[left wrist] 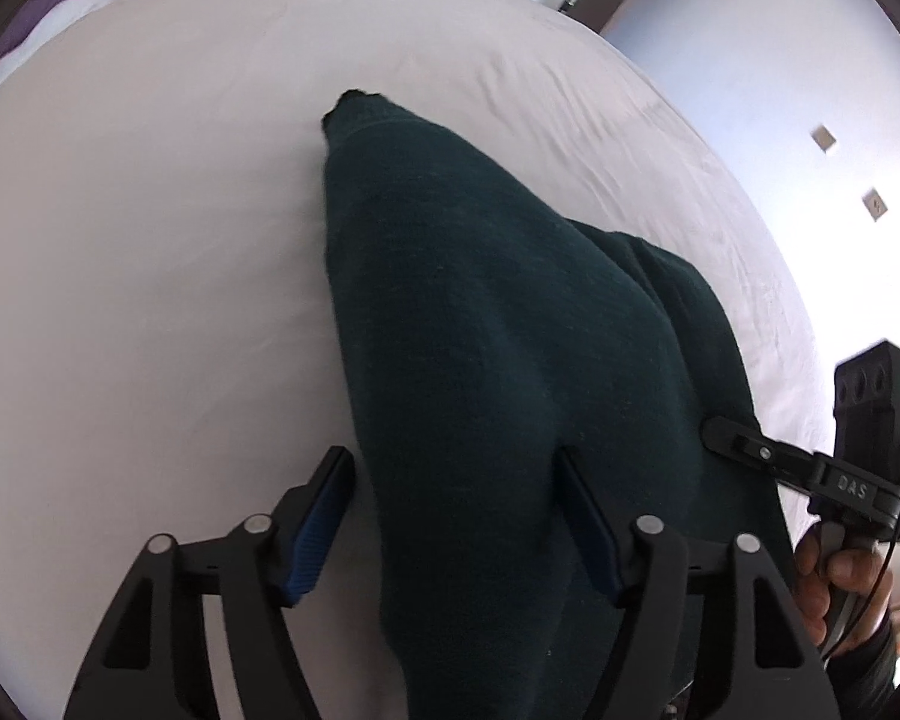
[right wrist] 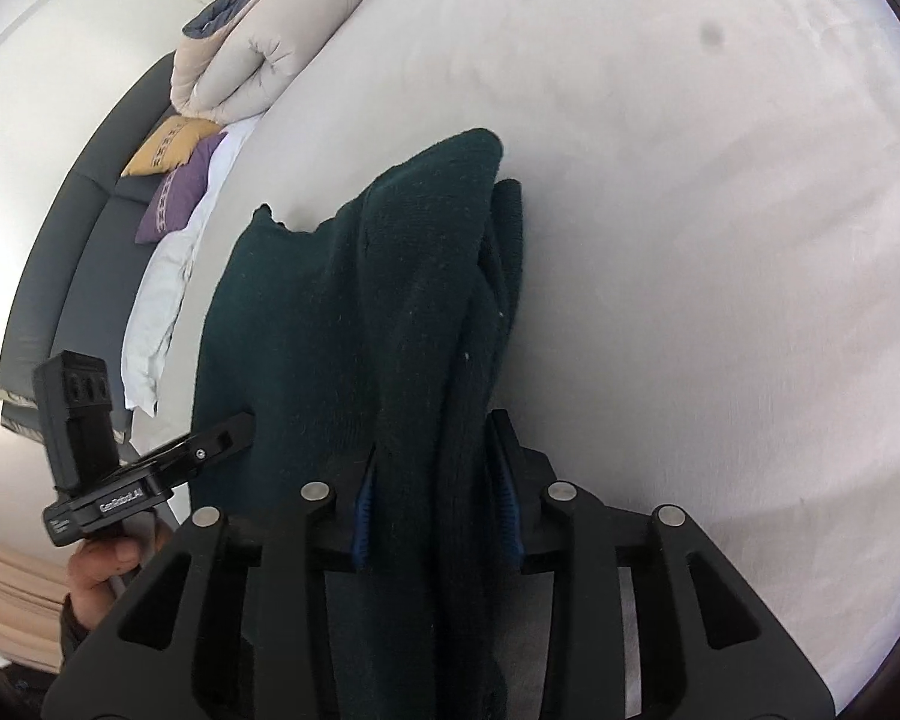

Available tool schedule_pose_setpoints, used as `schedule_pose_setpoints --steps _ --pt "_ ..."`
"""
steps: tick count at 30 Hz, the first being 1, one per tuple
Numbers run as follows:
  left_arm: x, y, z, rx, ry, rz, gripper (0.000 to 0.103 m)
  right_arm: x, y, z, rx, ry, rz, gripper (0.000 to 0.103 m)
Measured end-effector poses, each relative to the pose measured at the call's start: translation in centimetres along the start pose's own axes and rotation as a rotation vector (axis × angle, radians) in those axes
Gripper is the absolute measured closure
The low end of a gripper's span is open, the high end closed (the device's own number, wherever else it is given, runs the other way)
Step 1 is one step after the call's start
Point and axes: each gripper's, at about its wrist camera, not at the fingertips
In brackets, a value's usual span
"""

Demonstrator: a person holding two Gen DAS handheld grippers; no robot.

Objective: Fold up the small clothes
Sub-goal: 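Release the sweater bundle and lift both tools away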

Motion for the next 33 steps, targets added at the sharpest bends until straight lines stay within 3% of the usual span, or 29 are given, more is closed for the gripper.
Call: schedule_pose_setpoints --steps 5,9,11,14,19,22,24,26,28,30,32,33 --pt "-2.8 -0.3 -1.2 0.021 -0.090 0.071 0.033 -5.5 1.7 -1.3 -0.050 -0.069 -0.034 0.068" --pt "-1.7 -0.9 -1.8 0.040 -0.079 0.093 0.032 -7.7 1.9 -3.7 -0.088 0.008 -0.101 0.067" --pt "-1.0 -0.3 -2.0 0.003 -0.068 0.059 0.031 -6.8 1.4 -4.9 -0.114 0.030 -0.155 0.068" --pt "-0.4 0.5 -2.1 -0.034 -0.060 0.020 0.029 -6.9 0.0 -5.7 -0.064 -0.028 -0.104 0.070" --pt "-1.7 0.2 -2.3 -0.020 -0.110 0.047 0.033 -8.0 -0.8 -7.4 -0.095 -0.064 -0.092 0.070" --pt "-4.8 -0.4 -3.4 0.020 -0.231 0.134 0.032 -9.6 -0.8 -7.9 -0.083 -0.095 -0.111 0.067" --pt "-7.5 -1.0 -4.5 0.063 -0.343 0.217 0.021 -11.2 -0.2 -8.5 -0.101 -0.124 -0.149 0.066" --pt "-11.2 -1.9 -6.1 0.083 -0.510 0.316 0.002 -13.4 1.3 -9.0 -0.158 -0.180 -0.223 0.065" --pt "-14.5 -2.9 -7.5 0.097 -0.693 0.378 0.000 -16.1 3.2 -9.6 -0.218 -0.258 -0.284 0.062" --pt "-18.1 -4.3 -9.4 0.124 -0.877 0.451 0.000 -19.0 5.6 -10.1 -0.283 -0.369 -0.308 0.045" --pt "-20.5 -5.6 -10.5 0.146 -0.965 0.530 0.000 -21.8 8.6 -11.0 -0.370 -0.516 -0.354 0.015" --pt "-21.3 -6.2 -10.7 0.163 -0.980 0.558 0.000 -23.1 10.1 -11.7 -0.419 -0.592 -0.369 0.009"
Point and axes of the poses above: each gripper's, at about its wrist camera, not at the fingertips, and x roughly the way its jaws point, y to its left, z to its top, and after that the axes turned 11 degrees about z, right-handed
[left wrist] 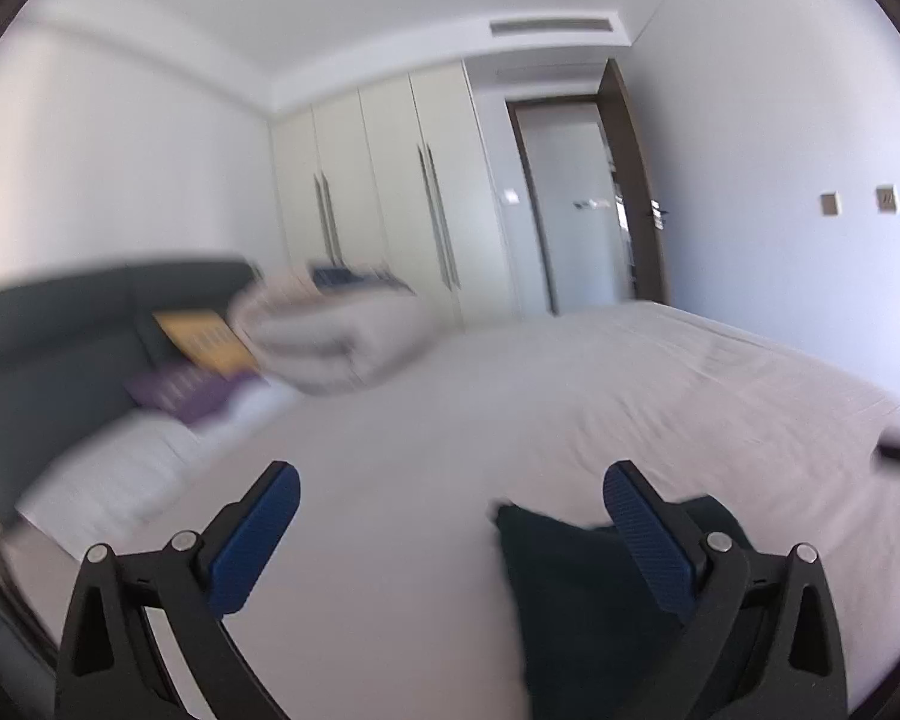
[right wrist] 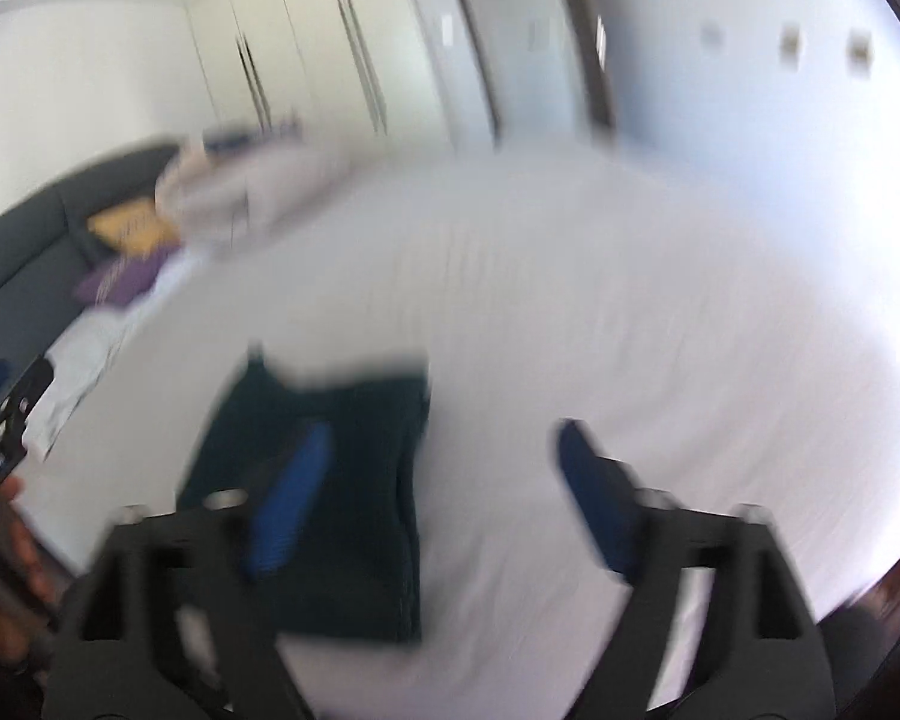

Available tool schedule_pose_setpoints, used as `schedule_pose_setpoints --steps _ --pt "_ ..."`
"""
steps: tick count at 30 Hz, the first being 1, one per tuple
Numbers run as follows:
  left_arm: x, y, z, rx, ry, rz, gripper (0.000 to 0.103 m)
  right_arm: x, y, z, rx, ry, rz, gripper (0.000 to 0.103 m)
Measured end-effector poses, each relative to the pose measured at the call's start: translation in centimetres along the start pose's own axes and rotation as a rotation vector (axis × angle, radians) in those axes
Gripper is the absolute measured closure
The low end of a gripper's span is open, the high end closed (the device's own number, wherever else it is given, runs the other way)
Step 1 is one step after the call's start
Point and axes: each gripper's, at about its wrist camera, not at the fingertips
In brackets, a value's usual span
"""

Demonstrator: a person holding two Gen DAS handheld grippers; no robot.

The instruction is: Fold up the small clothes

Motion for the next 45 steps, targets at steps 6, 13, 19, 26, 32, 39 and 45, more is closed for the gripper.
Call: schedule_pose_setpoints --steps 6,13,19,26,32,39,45 --pt "-4.6 1.4 3.7 0.012 -0.074 -0.017 0.000 -9.2 4.6 3.4 -0.218 -0.354 -0.085 0.000" --pt "-1.4 1.6 2.3 -0.074 0.247 -0.027 0.000 -13.3 6.2 4.3 -0.268 -0.324 -0.073 0.000" --pt "1.6 0.1 -1.9 -0.077 0.487 -0.116 0.000 -9.7 4.7 1.6 -0.135 -0.025 -0.097 0.000" --pt "1.8 -1.7 -4.8 -0.036 0.553 -0.166 0.000 -6.2 2.1 -2.5 -0.069 0.180 -0.164 0.000" --pt "1.3 -2.6 -5.6 -0.032 0.578 -0.178 0.000 -3.9 1.8 -2.8 -0.050 0.220 -0.165 0.000" --pt "1.9 -2.7 -6.3 -0.031 0.601 -0.167 0.000 -1.5 2.6 -2.5 -0.066 0.267 -0.144 0.000" --pt "2.4 -2.9 -7.1 -0.036 0.629 -0.174 0.000 -0.3 3.0 -2.7 -0.079 0.290 -0.133 0.000"
Point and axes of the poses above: each gripper's, at about its wrist camera, not at the fingertips, and x roughly the way its jaws point, y to its left, z to its top, and after that the axes turned 11 degrees about z, right-handed
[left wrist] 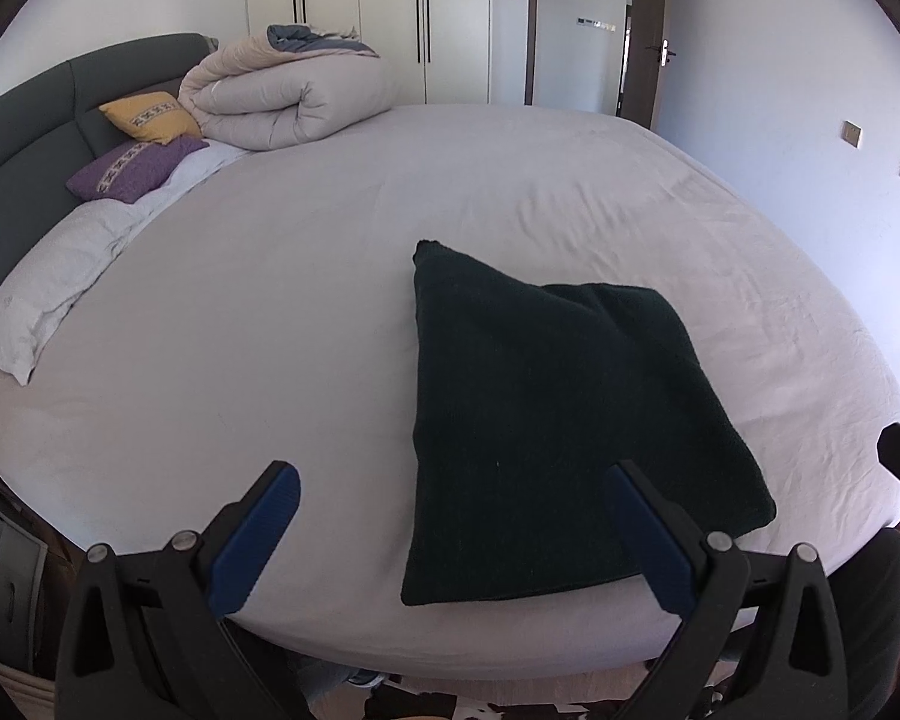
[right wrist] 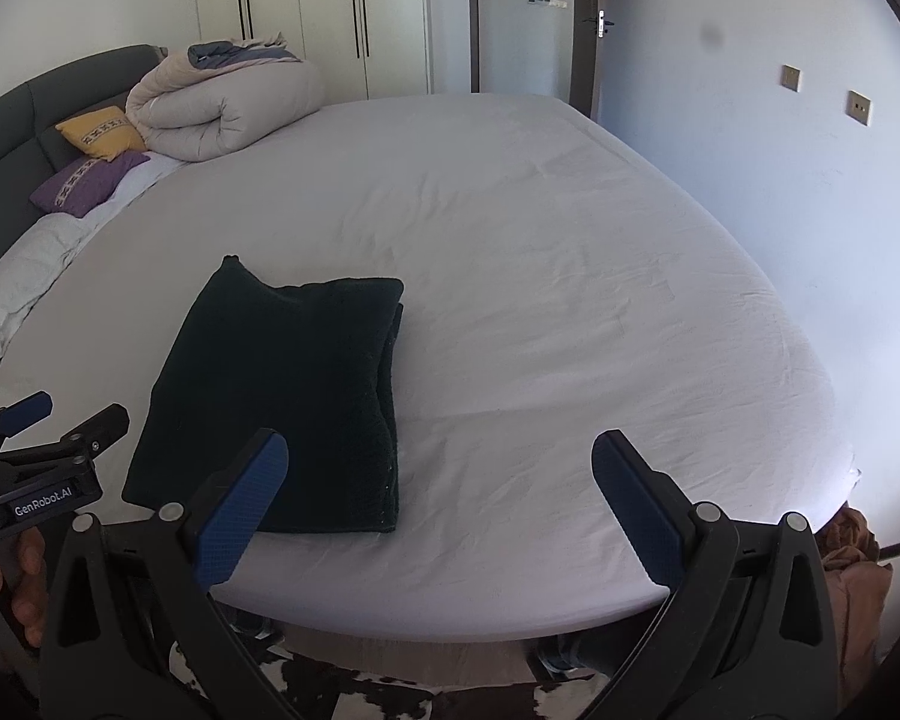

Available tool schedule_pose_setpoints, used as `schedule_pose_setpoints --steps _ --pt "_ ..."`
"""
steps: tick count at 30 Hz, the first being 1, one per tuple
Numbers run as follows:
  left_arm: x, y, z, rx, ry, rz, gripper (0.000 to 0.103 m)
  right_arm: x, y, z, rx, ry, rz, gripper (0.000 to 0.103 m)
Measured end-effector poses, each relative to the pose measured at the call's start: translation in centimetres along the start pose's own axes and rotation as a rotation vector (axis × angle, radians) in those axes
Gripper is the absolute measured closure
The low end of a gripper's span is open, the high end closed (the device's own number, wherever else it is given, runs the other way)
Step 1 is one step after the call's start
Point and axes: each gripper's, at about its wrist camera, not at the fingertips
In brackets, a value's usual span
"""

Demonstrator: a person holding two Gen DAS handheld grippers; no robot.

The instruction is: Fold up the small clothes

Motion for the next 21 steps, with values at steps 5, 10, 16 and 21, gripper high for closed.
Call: schedule_pose_setpoints --steps 5,10,16,21 --pt "0.4 -0.1 -0.2 -0.001 0.006 0.000 0.000 0.7 0.1 -0.1 0.000 0.016 0.009 0.000" --pt "0.8 0.2 -0.1 -0.011 0.017 0.001 0.000 1.2 0.2 0.1 0.002 0.023 0.010 0.000" --pt "1.2 0.2 -0.3 -0.012 0.024 0.002 0.000 1.7 0.8 0.4 -0.004 0.031 0.009 0.000" --pt "1.3 0.0 -0.4 -0.012 0.028 0.001 0.000 2.5 1.4 0.5 -0.010 0.036 0.008 0.000"
Point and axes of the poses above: each gripper's, at about its wrist camera, not at the fingertips, and x roughly the way its jaws point, y to its left, z to its top, and after that the axes turned 11 degrees about z, right-handed
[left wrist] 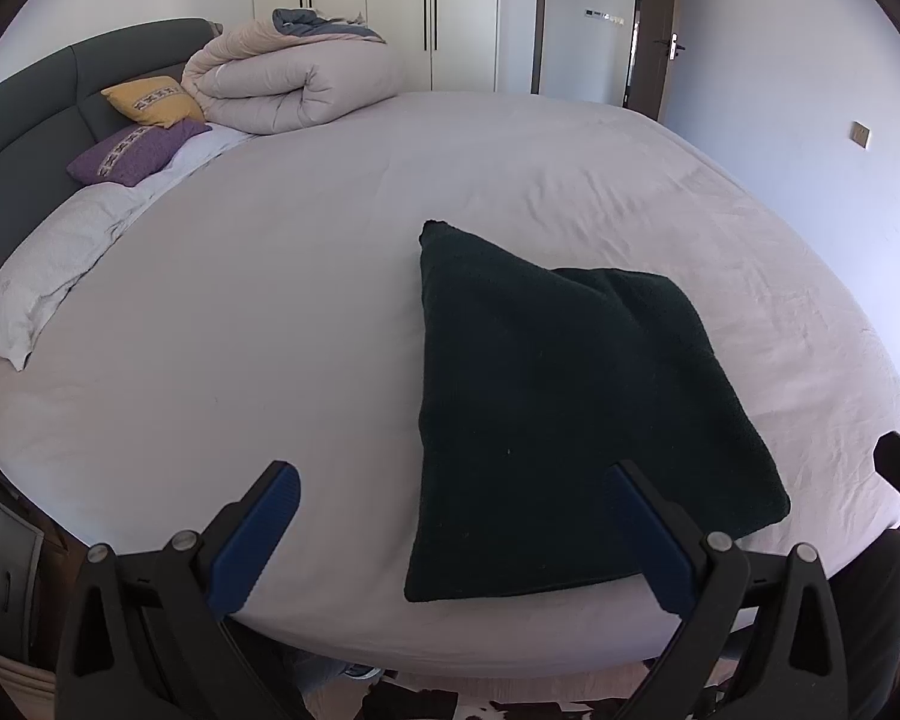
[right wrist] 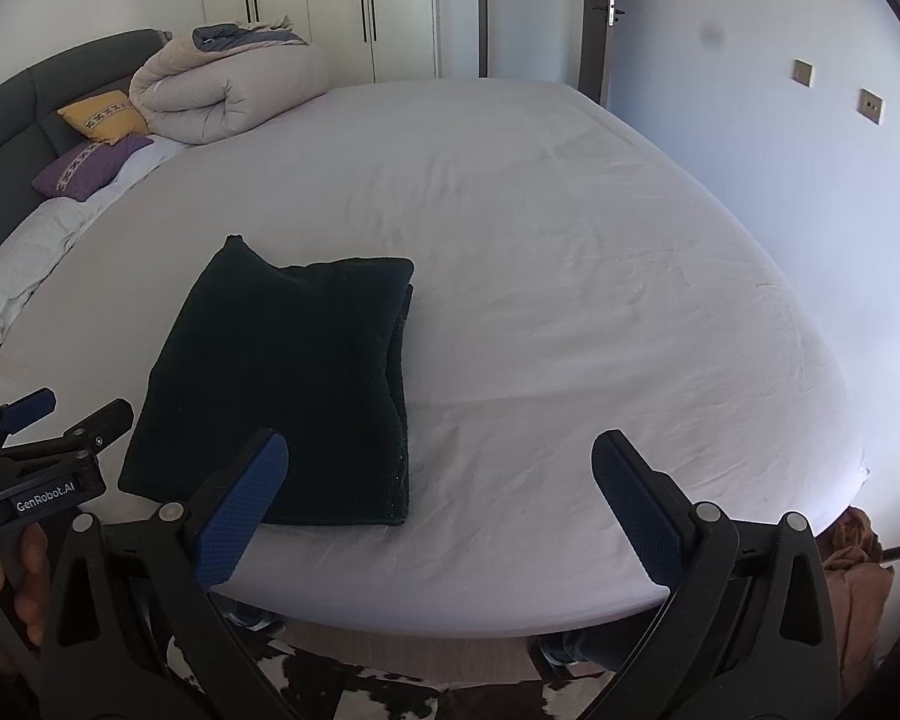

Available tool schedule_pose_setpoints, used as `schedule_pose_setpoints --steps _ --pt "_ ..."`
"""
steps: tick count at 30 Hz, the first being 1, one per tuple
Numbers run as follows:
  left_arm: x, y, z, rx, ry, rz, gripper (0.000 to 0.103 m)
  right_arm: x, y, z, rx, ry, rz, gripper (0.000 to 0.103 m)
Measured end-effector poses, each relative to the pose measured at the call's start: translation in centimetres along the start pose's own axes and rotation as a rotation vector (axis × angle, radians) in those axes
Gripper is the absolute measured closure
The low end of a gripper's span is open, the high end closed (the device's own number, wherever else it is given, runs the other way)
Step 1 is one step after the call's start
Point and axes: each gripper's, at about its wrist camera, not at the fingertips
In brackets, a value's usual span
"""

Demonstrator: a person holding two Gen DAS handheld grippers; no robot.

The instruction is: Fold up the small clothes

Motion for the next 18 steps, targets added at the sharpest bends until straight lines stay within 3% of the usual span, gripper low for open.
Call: schedule_pose_setpoints --steps 18 --pt "0.4 0.1 -0.1 -0.004 0.007 0.001 0.000 1.4 1.5 0.4 -0.010 0.005 0.000 0.000"
Point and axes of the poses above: each gripper's, at about its wrist camera, not at the fingertips, and x roughly the way its jaws point, y to its left, z to its top, and after that the axes turned 11 degrees about z, right-handed
